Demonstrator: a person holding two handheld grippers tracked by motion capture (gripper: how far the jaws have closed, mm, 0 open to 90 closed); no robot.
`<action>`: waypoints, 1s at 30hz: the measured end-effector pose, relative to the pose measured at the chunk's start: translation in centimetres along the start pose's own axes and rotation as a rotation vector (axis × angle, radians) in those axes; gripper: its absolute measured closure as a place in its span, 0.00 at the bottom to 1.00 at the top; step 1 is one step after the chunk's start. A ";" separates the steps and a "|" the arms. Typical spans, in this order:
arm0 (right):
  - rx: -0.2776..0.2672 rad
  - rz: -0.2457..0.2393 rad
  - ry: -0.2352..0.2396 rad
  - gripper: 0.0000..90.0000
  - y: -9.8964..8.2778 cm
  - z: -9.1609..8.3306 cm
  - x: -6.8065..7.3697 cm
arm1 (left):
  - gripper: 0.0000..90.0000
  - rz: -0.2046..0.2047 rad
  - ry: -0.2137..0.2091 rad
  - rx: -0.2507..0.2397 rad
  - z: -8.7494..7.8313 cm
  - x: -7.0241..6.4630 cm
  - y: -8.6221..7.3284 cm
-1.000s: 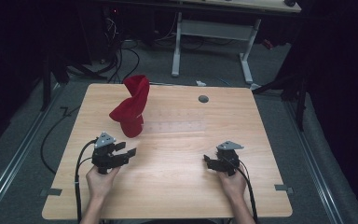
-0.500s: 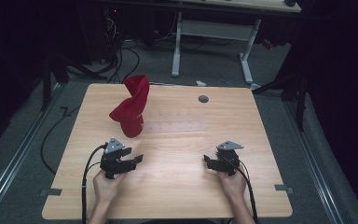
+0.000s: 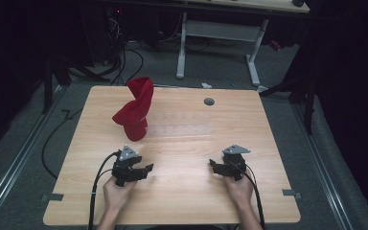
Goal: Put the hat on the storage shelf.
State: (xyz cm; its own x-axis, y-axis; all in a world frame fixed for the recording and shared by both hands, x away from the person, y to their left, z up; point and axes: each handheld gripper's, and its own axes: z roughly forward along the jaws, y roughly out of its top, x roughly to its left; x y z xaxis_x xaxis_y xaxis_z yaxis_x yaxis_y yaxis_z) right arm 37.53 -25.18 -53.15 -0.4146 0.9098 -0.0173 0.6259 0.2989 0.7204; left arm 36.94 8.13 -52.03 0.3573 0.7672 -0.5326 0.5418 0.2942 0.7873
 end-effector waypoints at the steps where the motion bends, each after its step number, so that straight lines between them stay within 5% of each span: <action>1: 0.000 0.000 0.000 0.34 0.0 0.0 0.0 | 0.44 0.003 0.003 0.001 0.1 0.0 -0.1; 13: 0.000 0.001 0.000 0.34 0.0 0.0 0.0 | 0.41 0.054 0.038 0.032 1.4 -0.1 -1.4; 20: 0.000 0.000 0.000 0.34 0.0 0.0 0.0 | 0.41 0.149 0.072 0.027 2.0 -0.4 -2.4; 23: 0.000 0.000 0.000 0.34 0.0 0.0 0.0 | 0.38 0.139 0.060 -0.011 1.9 -0.3 -2.7; 30: 0.000 0.000 0.000 0.34 0.0 0.0 0.0 | 0.34 0.140 0.055 -0.003 2.0 -0.3 -2.7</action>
State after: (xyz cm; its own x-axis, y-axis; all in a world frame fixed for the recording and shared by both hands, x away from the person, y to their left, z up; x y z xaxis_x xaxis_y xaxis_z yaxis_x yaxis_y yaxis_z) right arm 37.52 -25.17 -53.15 -0.4150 0.9097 -0.0174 0.6257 0.2992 0.7204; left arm 36.86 5.99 -54.60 0.3872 0.8310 -0.3993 0.4872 0.1833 0.8538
